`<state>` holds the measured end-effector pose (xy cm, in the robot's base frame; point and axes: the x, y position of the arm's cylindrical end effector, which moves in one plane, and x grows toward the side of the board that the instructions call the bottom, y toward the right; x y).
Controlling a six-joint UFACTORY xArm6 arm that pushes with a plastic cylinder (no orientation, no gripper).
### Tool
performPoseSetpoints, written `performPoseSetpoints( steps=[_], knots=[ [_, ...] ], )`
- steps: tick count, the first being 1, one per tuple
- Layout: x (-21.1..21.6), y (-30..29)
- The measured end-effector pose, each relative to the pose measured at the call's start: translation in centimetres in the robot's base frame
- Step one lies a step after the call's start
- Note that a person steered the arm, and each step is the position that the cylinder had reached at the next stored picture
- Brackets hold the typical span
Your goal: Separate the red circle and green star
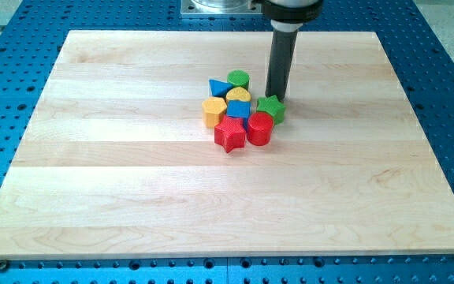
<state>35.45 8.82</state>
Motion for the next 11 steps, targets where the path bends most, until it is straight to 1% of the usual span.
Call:
performPoseSetpoints(
  steps=[1,2,3,4,6,7,8,9,10,11],
  knots=[
    [9.4,1.1],
    [13.4,0.5],
    [15.0,-0.3],
    [14.6,-4.1],
    [13.9,-6.1],
    [14.6,-8.6],
    [12.9,-12.6],
    [11.7,-12.7],
    [11.7,-10.9],
    [11.7,-7.9]
  ],
)
